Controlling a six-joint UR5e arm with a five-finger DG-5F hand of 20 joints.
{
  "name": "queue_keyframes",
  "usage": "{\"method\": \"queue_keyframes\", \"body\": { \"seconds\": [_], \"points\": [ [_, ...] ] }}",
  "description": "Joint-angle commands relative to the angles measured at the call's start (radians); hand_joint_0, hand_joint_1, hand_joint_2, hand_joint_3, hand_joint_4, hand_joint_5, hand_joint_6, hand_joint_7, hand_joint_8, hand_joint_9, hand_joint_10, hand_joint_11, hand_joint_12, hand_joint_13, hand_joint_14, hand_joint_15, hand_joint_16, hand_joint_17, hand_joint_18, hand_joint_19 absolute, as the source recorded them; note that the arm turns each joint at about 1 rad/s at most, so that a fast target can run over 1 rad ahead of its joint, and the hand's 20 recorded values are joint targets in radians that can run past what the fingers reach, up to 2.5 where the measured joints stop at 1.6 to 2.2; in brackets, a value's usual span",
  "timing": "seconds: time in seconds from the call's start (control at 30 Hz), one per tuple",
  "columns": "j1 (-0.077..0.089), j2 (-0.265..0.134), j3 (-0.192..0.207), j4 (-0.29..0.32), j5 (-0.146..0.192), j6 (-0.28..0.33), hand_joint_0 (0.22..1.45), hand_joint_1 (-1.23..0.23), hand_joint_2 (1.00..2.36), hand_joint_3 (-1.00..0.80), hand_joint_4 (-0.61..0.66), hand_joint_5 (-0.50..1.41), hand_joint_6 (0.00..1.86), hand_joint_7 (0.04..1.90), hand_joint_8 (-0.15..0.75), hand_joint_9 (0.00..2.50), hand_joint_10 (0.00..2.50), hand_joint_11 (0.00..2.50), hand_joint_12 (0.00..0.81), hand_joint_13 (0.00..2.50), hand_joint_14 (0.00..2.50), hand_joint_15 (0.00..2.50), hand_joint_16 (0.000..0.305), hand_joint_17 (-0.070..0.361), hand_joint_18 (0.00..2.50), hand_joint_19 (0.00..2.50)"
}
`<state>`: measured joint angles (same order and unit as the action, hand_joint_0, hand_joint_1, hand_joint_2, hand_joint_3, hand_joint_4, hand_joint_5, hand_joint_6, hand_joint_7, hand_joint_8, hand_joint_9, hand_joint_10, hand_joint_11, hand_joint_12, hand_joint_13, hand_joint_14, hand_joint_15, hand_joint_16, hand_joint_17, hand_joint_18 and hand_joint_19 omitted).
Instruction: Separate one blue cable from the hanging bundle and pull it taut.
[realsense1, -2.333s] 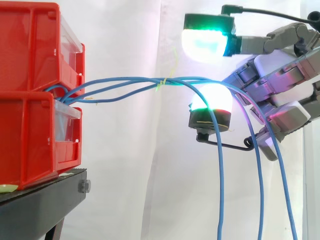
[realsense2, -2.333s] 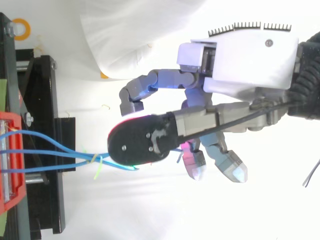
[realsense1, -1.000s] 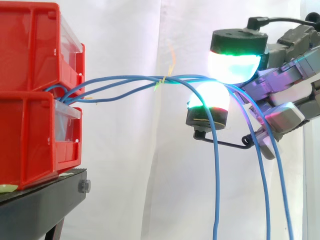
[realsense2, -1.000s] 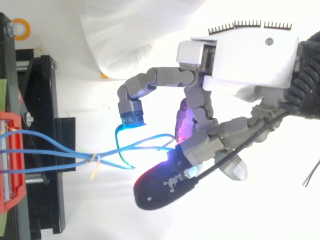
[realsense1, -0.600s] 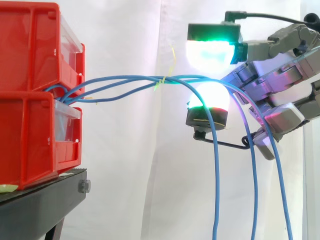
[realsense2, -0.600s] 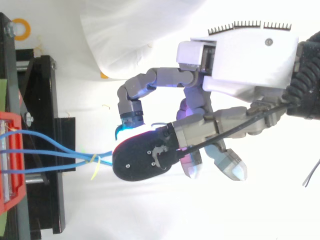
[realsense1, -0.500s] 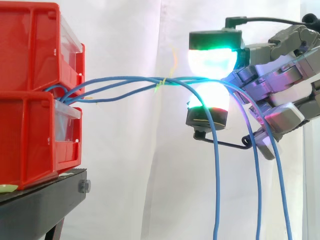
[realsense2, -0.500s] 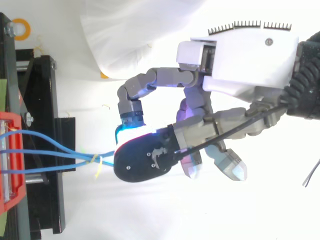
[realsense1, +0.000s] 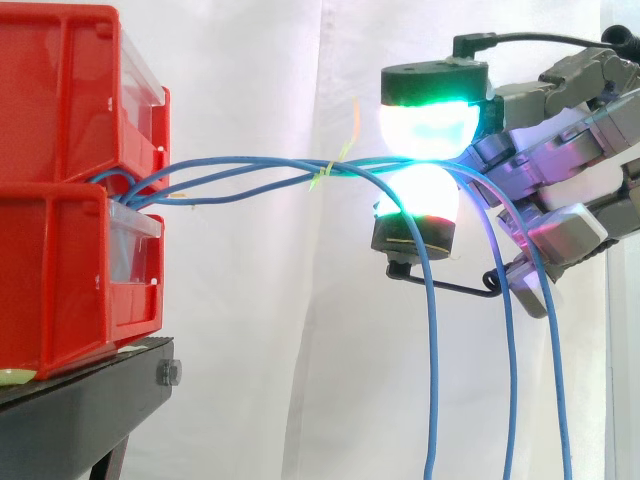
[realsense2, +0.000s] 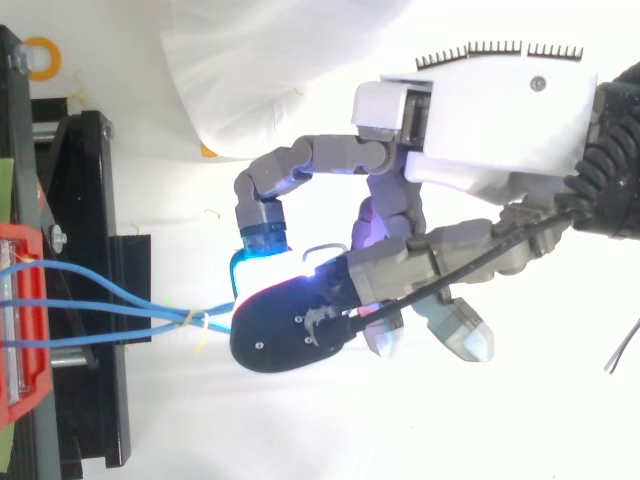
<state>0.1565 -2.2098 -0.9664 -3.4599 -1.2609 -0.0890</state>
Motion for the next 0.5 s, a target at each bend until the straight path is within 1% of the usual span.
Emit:
{"method": "queue_keyframes", "body": {
  "seconds": [0.0, 0.1, 0.27, 0.3, 0.33, 0.37, 0.43, 0.47],
  "points": [
    [0.0, 0.001, 0.0, 0.002, 0.0, 0.0, 0.72, -0.82, 1.02, -0.25, 0.12, 0.14, 0.5, 1.32, 0.219, 2.09, 0.02, 0.56, 0.283, 1.4, 0.02, 0.56, 0.07, 0.158, 1.03, 0.51],
    [0.0, 0.001, -0.002, 0.004, 0.0, -0.002, 0.73, -0.86, 1.01, -0.28, 0.11, 0.14, 0.5, 1.31, 0.216, 2.09, 0.02, 0.57, 0.28, 1.39, 0.02, 0.57, 0.069, 0.156, 1.03, 0.51],
    [0.0, -0.001, 0.0, 0.004, 0.002, -0.002, 0.74, -0.88, 1.01, -0.37, 0.11, 0.14, 0.5, 1.31, 0.201, 2.09, 0.02, 0.55, 0.279, 1.4, 0.02, 0.57, 0.069, 0.155, 1.04, 0.51],
    [0.002, -0.001, -0.002, 0.004, 0.002, -0.002, 0.71, -0.87, 1.0, -0.47, 0.1, 0.14, 0.5, 1.31, 0.198, 2.09, 0.02, 0.55, 0.278, 1.4, 0.02, 0.57, 0.069, 0.155, 1.04, 0.52],
    [0.0, -0.001, -0.002, 0.004, 0.002, -0.002, 0.7, -0.86, 1.0, -0.5, 0.11, 0.14, 0.5, 1.3, 0.196, 2.09, 0.02, 0.54, 0.277, 1.4, 0.02, 0.58, 0.069, 0.156, 1.04, 0.51],
    [0.0, -0.001, -0.002, 0.004, 0.002, -0.002, 0.67, -0.84, 1.0, -0.5, 0.1, 0.14, 0.5, 1.3, 0.189, 2.09, 0.02, 0.55, 0.275, 1.4, 0.02, 0.58, 0.069, 0.156, 1.04, 0.52],
    [0.0, -0.001, -0.002, 0.004, 0.002, -0.002, 0.56, -0.75, 1.0, -0.5, 0.11, 0.14, 0.5, 1.3, 0.198, 2.11, 0.02, 0.54, 0.279, 1.42, 0.02, 0.57, 0.072, 0.163, 1.05, 0.5],
    [0.002, 0.001, -0.002, 0.004, 0.002, -0.002, 0.52, -0.73, 1.0, -0.5, 0.12, 0.14, 0.5, 1.3, 0.19, 2.11, 0.02, 0.51, 0.289, 1.43, 0.02, 0.57, 0.075, 0.17, 1.07, 0.49]
  ]
}}
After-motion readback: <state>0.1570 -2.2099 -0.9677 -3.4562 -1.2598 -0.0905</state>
